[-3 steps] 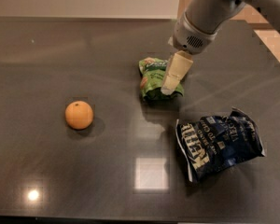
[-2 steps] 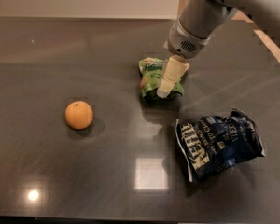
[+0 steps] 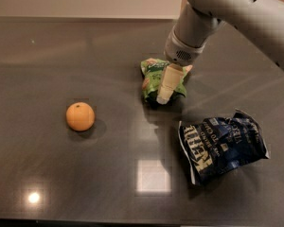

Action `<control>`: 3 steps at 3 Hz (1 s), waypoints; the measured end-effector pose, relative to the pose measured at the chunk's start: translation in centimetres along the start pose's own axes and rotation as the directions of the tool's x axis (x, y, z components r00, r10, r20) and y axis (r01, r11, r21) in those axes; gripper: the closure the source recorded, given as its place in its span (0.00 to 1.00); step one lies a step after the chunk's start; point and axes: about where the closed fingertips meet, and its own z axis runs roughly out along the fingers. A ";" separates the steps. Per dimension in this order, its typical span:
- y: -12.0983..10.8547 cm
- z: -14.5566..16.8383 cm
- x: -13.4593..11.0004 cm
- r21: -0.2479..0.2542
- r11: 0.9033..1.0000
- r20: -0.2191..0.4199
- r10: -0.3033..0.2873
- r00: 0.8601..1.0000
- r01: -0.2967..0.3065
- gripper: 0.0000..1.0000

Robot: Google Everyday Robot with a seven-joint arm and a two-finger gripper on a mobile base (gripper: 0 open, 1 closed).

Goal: Pick green rice chip bag

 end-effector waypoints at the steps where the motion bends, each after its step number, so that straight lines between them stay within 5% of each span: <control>1: 0.0 0.7 0.2 -0.010 1.000 -0.013 -0.003 1.000 0.002 0.18; 3: 0.1 -0.1 0.0 -0.030 1.000 0.024 -0.009 1.000 0.010 0.64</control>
Offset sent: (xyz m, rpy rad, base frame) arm -0.0012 -0.0007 -0.0005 0.0122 0.0151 0.0187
